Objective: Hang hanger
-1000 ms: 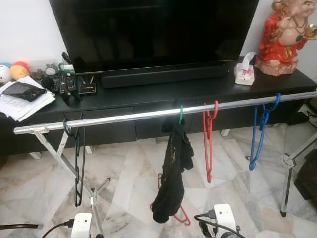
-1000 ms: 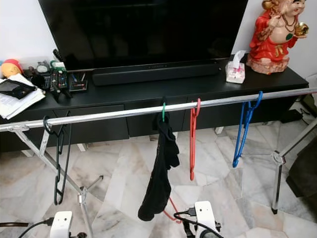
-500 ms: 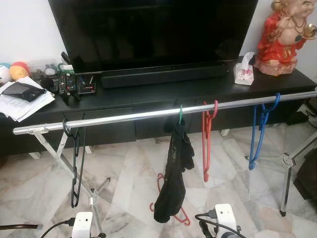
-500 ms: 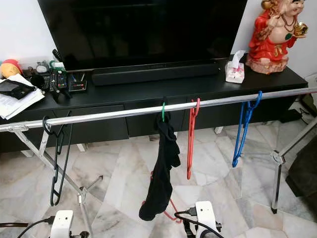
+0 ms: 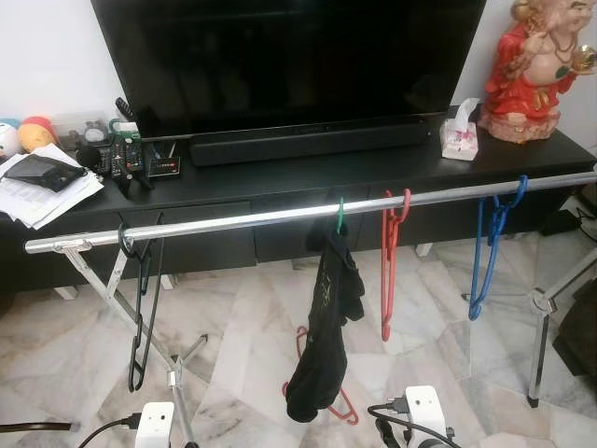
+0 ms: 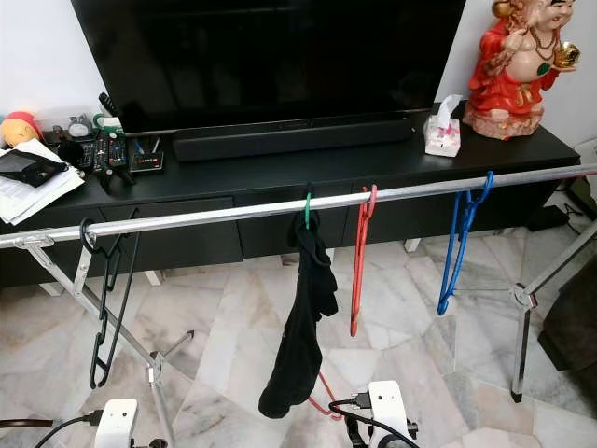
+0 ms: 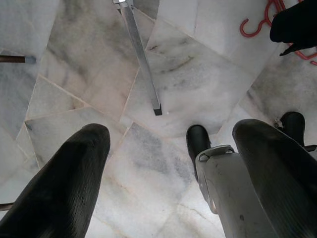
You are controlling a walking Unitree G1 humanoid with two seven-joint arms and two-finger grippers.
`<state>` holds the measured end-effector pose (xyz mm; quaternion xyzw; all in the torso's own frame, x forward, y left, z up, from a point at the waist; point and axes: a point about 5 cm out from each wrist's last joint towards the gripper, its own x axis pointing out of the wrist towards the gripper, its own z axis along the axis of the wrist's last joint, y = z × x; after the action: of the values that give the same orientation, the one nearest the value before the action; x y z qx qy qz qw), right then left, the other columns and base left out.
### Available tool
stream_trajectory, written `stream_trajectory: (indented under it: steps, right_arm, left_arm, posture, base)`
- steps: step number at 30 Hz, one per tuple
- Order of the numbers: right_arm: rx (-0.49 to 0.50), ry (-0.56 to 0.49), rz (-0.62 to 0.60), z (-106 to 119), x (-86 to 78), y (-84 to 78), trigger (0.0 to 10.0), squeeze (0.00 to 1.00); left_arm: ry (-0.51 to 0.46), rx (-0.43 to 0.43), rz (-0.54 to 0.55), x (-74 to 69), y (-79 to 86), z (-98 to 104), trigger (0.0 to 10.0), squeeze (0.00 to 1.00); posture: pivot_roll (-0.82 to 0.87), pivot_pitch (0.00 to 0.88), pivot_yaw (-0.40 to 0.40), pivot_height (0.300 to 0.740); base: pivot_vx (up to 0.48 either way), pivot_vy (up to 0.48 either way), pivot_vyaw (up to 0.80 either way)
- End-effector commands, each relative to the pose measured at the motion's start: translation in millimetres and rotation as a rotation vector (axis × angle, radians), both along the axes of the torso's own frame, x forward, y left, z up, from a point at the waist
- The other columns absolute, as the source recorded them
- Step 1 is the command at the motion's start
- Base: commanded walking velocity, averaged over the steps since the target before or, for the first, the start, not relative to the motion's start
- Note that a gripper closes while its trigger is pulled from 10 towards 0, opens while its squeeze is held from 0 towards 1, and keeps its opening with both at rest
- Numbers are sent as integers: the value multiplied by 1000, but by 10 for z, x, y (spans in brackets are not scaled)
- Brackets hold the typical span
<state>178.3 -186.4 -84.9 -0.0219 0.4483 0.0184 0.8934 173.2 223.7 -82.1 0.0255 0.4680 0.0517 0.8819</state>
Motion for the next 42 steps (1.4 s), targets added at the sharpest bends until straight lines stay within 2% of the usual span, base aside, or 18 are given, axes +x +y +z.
stream_trajectory:
  steps: [1,20,42]
  right_arm:
    - [4,6,-2,-14,-33,-5,10000,0]
    - [2,18,7,-29,-67,-7,10000,0]
    - [4,18,27,-32,-64,34,10000,0]
  left_arm:
    - [27,8,-8,-61,9,-27,10000,0]
    - [32,4,-5,-82,-6,-40,10000,0]
    - [35,2,6,-94,8,-43,10000,0]
  posture:
    - [-100,0,-3,740]
    - [-109,0,-5,740]
    - [-117,0,-2,740]
  base:
    - [0,0,0]
    - [0,0,0]
    - [-246,0,0]
